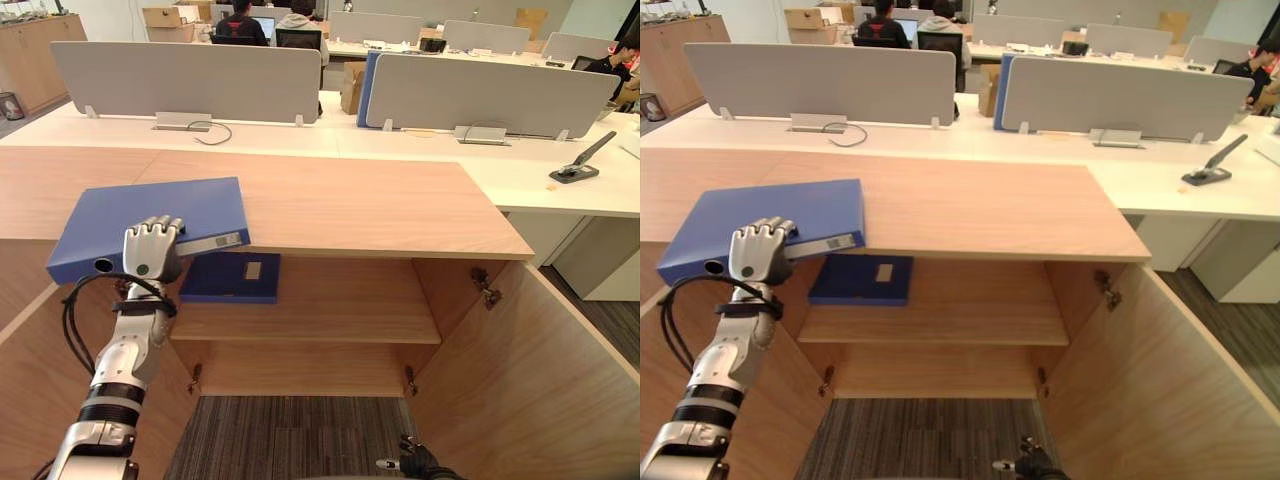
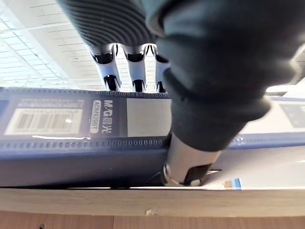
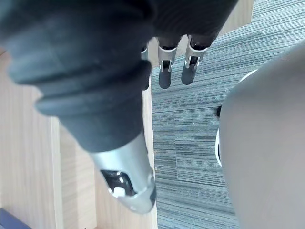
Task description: Walk over to the cabinet, pick up the folder, carry it to the office cabinet, place the folder inside the office cabinet, then close the office cabinet door
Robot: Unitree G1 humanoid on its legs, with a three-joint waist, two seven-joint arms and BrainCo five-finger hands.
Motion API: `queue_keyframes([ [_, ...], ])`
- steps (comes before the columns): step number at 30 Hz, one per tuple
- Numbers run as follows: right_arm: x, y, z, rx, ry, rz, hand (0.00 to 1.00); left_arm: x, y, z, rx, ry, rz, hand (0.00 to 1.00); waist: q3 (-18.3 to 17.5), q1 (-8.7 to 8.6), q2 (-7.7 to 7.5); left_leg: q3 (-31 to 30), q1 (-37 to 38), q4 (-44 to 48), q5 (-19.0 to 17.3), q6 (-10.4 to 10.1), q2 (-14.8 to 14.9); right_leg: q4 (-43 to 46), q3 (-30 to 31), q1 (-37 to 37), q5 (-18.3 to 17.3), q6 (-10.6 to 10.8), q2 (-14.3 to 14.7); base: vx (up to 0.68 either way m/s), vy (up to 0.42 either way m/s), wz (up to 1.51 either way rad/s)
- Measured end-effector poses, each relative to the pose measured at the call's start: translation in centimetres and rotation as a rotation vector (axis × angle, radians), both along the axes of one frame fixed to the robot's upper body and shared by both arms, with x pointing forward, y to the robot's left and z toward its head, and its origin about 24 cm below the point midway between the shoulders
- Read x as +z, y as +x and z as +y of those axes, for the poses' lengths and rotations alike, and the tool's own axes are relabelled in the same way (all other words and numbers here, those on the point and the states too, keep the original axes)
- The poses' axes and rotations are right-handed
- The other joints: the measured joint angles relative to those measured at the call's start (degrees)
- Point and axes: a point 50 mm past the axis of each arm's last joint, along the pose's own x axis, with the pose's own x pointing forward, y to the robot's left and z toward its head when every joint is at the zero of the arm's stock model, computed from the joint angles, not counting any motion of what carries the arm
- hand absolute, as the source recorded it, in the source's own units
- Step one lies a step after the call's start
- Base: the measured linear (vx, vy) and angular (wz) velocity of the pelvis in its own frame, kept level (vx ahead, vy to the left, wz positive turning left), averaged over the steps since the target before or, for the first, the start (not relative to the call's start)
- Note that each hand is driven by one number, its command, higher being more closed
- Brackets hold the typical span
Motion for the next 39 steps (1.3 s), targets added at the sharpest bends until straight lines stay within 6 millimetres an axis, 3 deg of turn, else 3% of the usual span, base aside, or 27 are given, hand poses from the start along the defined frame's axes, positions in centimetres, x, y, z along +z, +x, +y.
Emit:
queue_keyframes([
  [3, 0.0, 0.0, 0.0, -0.010, 0.001, 0.002, 0.00, 0.4, -1.6, -2.1, -0.031, -0.146, -0.084, 1.00, 0.04, 0.03, -0.01, -0.24, -0.05, -0.03, 0.02, 0.04, -0.13, -0.04, -0.09, 0.02, 0.00, 0.01, -0.11, 0.00, 0.004, 0.02],
  [8, 0.2, -0.1, -0.1, -0.129, 0.030, -0.021, 0.00, 1.5, -6.8, -9.5, -0.395, -0.485, -0.155, 1.00, 0.18, 1.30, -0.13, -1.06, -0.15, -0.06, 0.01, 0.15, -0.48, 0.42, -0.58, 0.16, -0.57, 0.42, -0.57, 0.01, 0.007, 0.09],
  [10, 0.8, 0.7, 0.2, -0.178, 0.065, -0.091, 0.00, 2.0, -8.6, -11.5, -0.541, -0.626, -0.153, 1.00, 0.25, 1.60, -0.19, -0.99, -0.37, -0.05, 0.04, 0.49, -0.54, 1.20, -0.51, -0.44, -0.90, 0.44, -0.74, 0.00, 0.000, 0.00],
  [12, 2.8, 3.4, 1.8, -0.171, 0.145, -0.259, 0.00, 3.2, -10.5, -13.2, -0.737, -0.812, -0.138, 1.00, 0.43, 1.37, -0.16, -0.92, -1.16, 0.15, 0.24, 1.11, -0.64, 1.79, -0.51, -1.44, -0.93, 0.39, -0.91, 0.00, 0.000, 0.00],
  [15, 5.4, 5.9, 3.1, -0.143, 0.207, -0.431, 0.00, 3.8, -11.5, -13.4, -0.865, -1.001, -0.124, 1.00, 0.79, 1.31, -0.20, -0.91, -1.17, 0.26, 0.33, 1.53, -0.68, 2.29, -0.53, -1.61, -1.09, 0.22, -1.02, 0.00, 0.000, 0.00],
  [17, 7.7, 7.5, 3.5, -0.124, 0.242, -0.562, 0.00, 3.8, -12.1, -12.7, -0.938, -1.223, -0.119, 1.00, 0.75, 1.49, -0.27, -0.92, -1.54, 0.51, 0.04, 2.25, -0.74, 2.30, -0.56, -1.77, -1.11, 0.22, -1.06, -0.04, 0.007, 0.01],
  [21, 10.3, 9.1, 3.7, -0.103, 0.291, -0.703, 0.00, 3.1, -13.0, -11.5, -0.989, -1.503, -0.084, 1.00, 0.78, 2.08, -0.49, -1.11, -2.94, 0.95, 0.14, 2.54, -1.14, 2.31, -0.56, -2.93, -1.06, 0.22, -1.47, -0.01, 0.018, 0.03],
  [26, 12.3, 10.2, 3.9, -0.093, 0.340, -0.805, 0.00, 1.9, -13.5, -11.2, -0.933, -1.560, -0.006, 1.00, 0.91, 2.31, -0.60, -1.23, -3.29, 1.01, 0.28, 2.74, -1.30, 2.15, -0.60, -3.16, -0.99, 0.24, -1.54, 0.04, 0.040, 0.02],
  [33, 15.3, 11.6, 4.1, -0.085, 0.383, -0.951, 0.00, 1.8, -13.5, -10.4, -0.904, -1.597, -0.044, 1.00, 0.94, 2.45, -0.63, -1.33, -3.49, 0.92, 0.28, 2.74, -1.38, 1.65, -0.63, -3.18, -0.87, 0.42, -1.53, 0.03, 0.026, 0.01],
  [39, 16.1, 11.9, 4.1, -0.088, 0.401, -0.986, 0.00, 1.7, -13.5, -10.4, -0.893, -1.615, -0.056, 1.00, 0.95, 2.56, -0.64, -1.41, -3.52, 0.92, 0.29, 2.76, -1.37, 1.43, -0.67, -3.06, -0.76, 0.46, -1.49, 0.00, 0.000, 0.00],
])
